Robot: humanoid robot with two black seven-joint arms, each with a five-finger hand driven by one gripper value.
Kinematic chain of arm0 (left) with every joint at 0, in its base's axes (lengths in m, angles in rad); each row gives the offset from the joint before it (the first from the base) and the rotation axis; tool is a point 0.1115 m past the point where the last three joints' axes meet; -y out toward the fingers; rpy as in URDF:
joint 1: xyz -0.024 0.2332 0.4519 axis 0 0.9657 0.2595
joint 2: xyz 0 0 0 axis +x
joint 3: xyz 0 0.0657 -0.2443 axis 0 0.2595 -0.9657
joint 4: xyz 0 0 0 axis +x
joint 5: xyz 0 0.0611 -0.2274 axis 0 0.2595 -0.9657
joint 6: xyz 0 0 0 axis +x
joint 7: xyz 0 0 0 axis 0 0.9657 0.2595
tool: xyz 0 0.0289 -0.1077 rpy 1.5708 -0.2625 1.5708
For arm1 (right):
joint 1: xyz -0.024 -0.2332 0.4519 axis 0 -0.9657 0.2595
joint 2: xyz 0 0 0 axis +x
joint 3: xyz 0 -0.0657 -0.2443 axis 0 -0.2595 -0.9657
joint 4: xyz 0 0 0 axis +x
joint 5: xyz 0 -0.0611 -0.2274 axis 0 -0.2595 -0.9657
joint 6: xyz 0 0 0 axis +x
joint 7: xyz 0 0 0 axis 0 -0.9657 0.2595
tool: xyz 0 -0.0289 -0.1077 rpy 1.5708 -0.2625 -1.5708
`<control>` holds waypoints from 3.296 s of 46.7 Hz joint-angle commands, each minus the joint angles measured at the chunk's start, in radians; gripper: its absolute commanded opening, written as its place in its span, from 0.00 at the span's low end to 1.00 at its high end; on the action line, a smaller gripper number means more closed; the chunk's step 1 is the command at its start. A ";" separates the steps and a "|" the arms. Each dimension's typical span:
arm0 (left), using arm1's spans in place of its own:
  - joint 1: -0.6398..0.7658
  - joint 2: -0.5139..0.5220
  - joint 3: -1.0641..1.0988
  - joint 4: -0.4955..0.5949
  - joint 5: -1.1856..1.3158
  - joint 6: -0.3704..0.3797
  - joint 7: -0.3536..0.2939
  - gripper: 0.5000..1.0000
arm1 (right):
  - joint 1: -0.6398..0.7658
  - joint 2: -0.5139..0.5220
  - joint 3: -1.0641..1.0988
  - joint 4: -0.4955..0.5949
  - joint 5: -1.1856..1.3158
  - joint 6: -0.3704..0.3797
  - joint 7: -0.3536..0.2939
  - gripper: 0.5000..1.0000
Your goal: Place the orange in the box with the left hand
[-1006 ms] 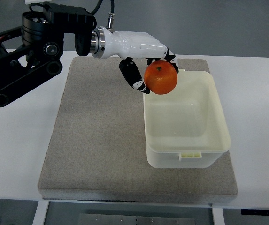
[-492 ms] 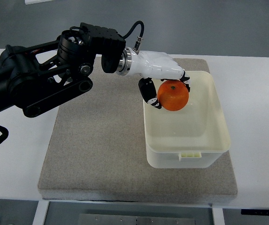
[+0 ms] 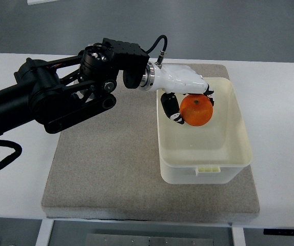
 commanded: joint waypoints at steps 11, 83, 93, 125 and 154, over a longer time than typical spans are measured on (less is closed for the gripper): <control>0.033 -0.031 0.011 0.017 0.000 0.008 0.002 0.70 | 0.000 0.000 0.000 0.000 0.000 0.000 0.000 0.86; 0.283 0.234 -0.394 0.261 -0.842 0.155 0.003 0.99 | 0.000 0.000 0.000 0.000 0.000 0.000 0.000 0.86; 0.330 0.228 -0.392 0.300 -1.002 0.221 0.003 0.99 | 0.000 0.000 0.000 0.000 0.000 0.000 0.000 0.86; 0.336 0.227 -0.391 0.557 -1.717 0.034 0.055 0.99 | 0.000 0.000 0.000 0.000 0.000 0.000 0.000 0.86; 0.329 0.224 -0.391 0.643 -1.847 0.014 0.224 0.99 | 0.000 0.000 0.000 0.000 0.000 0.000 0.000 0.86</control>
